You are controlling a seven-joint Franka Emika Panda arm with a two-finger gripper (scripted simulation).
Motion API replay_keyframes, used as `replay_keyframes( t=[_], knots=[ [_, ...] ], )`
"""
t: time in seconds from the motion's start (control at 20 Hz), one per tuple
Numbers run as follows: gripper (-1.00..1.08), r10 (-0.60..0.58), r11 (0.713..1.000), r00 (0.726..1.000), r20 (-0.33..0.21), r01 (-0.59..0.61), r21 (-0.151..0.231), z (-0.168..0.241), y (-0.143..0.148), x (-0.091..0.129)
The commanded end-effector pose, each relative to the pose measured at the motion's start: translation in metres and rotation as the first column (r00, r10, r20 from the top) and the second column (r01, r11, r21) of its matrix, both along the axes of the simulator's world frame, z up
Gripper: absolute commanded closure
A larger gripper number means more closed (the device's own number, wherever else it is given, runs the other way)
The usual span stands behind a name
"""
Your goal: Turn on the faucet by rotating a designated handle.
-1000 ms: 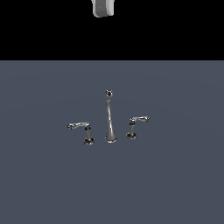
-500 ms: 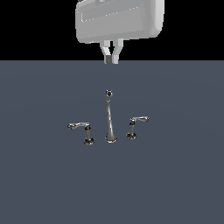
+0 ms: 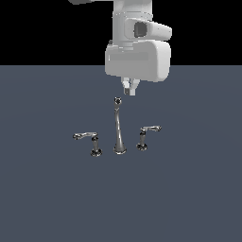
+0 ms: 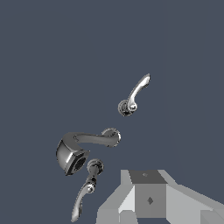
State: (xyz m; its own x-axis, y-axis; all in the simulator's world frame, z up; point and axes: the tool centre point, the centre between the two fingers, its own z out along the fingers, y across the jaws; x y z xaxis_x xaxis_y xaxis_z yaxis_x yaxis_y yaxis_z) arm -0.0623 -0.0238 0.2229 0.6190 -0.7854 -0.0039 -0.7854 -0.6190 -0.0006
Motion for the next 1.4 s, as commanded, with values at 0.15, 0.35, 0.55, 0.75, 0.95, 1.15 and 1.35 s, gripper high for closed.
replay_keyframes(
  t=[0.15, 0.35, 0.55, 0.75, 0.95, 1.15, 1.35],
  knots=[
    [1.08, -0.137, 0.991, 0.991, 0.001, 0.137, -0.002, -0.039, -0.020, 0.025],
    [1.08, -0.237, 0.971, 0.971, 0.001, 0.237, -0.004, -0.068, -0.037, 0.041],
    [1.08, -0.325, 0.946, 0.946, 0.002, 0.325, -0.005, -0.093, -0.054, 0.054],
    [1.08, -0.392, 0.920, 0.920, 0.002, 0.392, -0.006, -0.113, -0.068, 0.064],
    [1.08, -0.440, 0.898, 0.898, 0.002, 0.440, -0.006, -0.127, -0.079, 0.070],
    [1.08, -0.468, 0.884, 0.884, 0.002, 0.468, -0.005, -0.135, -0.086, 0.074],
    [1.08, -0.477, 0.879, 0.879, 0.002, 0.477, -0.004, -0.137, -0.088, 0.075]
  ],
)
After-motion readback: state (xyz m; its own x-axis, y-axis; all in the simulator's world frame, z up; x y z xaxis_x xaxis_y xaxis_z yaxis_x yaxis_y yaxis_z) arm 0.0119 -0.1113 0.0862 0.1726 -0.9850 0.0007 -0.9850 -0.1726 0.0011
